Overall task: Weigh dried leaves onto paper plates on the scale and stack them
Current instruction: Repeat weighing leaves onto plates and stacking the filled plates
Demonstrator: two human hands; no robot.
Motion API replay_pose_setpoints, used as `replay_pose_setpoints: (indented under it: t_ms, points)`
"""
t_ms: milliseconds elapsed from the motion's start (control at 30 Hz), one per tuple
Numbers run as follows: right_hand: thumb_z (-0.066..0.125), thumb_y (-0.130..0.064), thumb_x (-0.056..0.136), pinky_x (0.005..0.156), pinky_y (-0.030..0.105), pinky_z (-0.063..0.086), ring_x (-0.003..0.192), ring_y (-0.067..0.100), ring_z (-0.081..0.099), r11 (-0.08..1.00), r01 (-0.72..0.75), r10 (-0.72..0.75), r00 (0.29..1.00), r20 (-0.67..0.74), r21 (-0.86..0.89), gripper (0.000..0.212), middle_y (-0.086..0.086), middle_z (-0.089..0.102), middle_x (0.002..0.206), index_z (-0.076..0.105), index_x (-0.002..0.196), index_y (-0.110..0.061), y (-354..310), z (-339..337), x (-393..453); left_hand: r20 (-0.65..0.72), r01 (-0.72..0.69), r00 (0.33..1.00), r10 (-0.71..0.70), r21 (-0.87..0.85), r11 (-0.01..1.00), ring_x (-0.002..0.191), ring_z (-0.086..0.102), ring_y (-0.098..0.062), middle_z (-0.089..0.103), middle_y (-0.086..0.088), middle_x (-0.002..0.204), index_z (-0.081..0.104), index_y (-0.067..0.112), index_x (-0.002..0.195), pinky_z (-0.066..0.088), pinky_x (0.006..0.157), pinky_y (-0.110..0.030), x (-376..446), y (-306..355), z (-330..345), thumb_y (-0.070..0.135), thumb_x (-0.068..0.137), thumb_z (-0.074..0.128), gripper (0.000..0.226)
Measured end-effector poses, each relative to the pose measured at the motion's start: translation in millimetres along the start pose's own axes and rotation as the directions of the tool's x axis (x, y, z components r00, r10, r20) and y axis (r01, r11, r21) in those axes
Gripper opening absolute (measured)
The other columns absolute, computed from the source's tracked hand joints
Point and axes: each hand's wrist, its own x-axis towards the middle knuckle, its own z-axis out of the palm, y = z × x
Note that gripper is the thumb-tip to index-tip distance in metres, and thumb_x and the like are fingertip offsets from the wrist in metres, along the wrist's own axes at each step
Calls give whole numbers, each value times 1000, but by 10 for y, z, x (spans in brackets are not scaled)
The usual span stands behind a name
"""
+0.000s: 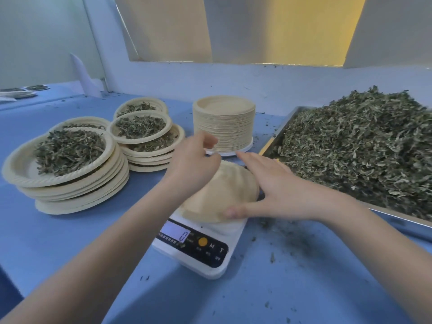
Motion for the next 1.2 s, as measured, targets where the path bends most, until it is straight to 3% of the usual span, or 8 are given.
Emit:
replay_pose_setpoints:
  t_ms: [233, 500, 633, 733, 833, 933, 1033, 1200]
  points:
    - [60, -67, 66, 107, 42, 31, 126, 19, 40, 994, -89, 102, 968, -229, 68, 95, 1, 44, 132, 33, 141, -17, 574, -319, -114, 309, -202, 934, 178, 47, 978, 101, 56, -21, 61, -5, 111, 52, 15, 119, 43, 83, -29, 282, 735, 813, 7, 83, 50, 37]
    - [48, -82, 50, 114, 37, 24, 139, 20, 24, 931, -352, 364, 908, -208, 97, 124, 2, 21, 154, 14, 151, -18, 1480, -645, -513, 532, -287, 825, 189, 107, 952, 84, 50, -17, 46, -14, 133, 36, 16, 140, 34, 51, -19, 659, 1215, 1712, 12, 88, 51, 55]
    - [65, -67, 68, 115, 43, 23, 143, 25, 17, 892, -450, 440, 835, -331, 51, 111, 7, 12, 157, 9, 151, -20, 1976, -826, -416, 488, -156, 871, 51, 177, 972, 84, 59, -31, 20, -21, 148, 16, 22, 149, 35, 46, -25, 983, 1315, 1911, 15, 88, 54, 72]
    - [75, -52, 70, 110, 42, 28, 141, 31, 22, 869, -490, 475, 783, -402, 72, 110, 10, 10, 156, 6, 151, -25, 2240, -958, -194, 499, -76, 867, -7, 145, 987, 74, 54, -20, -1, -17, 155, -6, 32, 150, 34, 45, -22, 1255, 1317, 2010, 16, 82, 66, 100]
    - [82, -46, 65, 104, 40, 36, 135, 34, 32, 853, -511, 505, 757, -414, 108, 121, 12, 7, 155, -1, 151, -27, 2413, -1052, 55, 560, -4, 826, -58, 109, 994, 128, 38, -38, -12, -14, 156, -15, 40, 147, 50, 76, -36, 1471, 1281, 2150, 17, 72, 79, 122]
    - [88, -42, 56, 106, 42, 34, 136, 33, 32, 862, -486, 505, 791, -346, 147, 131, 14, 14, 155, -1, 151, -27, 2486, -1069, 244, 605, 31, 796, -40, 25, 999, 135, 27, -40, -4, -15, 156, -9, 41, 147, 51, 87, -46, 1590, 1247, 2264, 7, 65, 82, 128]
    - [88, -39, 55, 102, 42, 41, 128, 32, 42, 887, -458, 450, 830, -330, 58, 120, 12, 29, 147, 15, 149, -28, 2484, -983, 329, 611, -97, 788, 76, 1, 995, 124, 42, -39, 21, -16, 148, 6, 34, 148, 49, 90, -52, 1609, 1217, 2274, 2, 58, 83, 123]
    - [82, -39, 62, 91, 37, 44, 117, 28, 50, 924, -382, 336, 838, -430, -21, 95, 7, 41, 136, 30, 141, -36, 2399, -1033, 304, 540, -396, 811, 224, 225, 890, 63, 53, -15, 40, -5, 107, 10, 35, 147, 46, 47, -28, 1584, 1251, 2083, 13, 63, 78, 111]
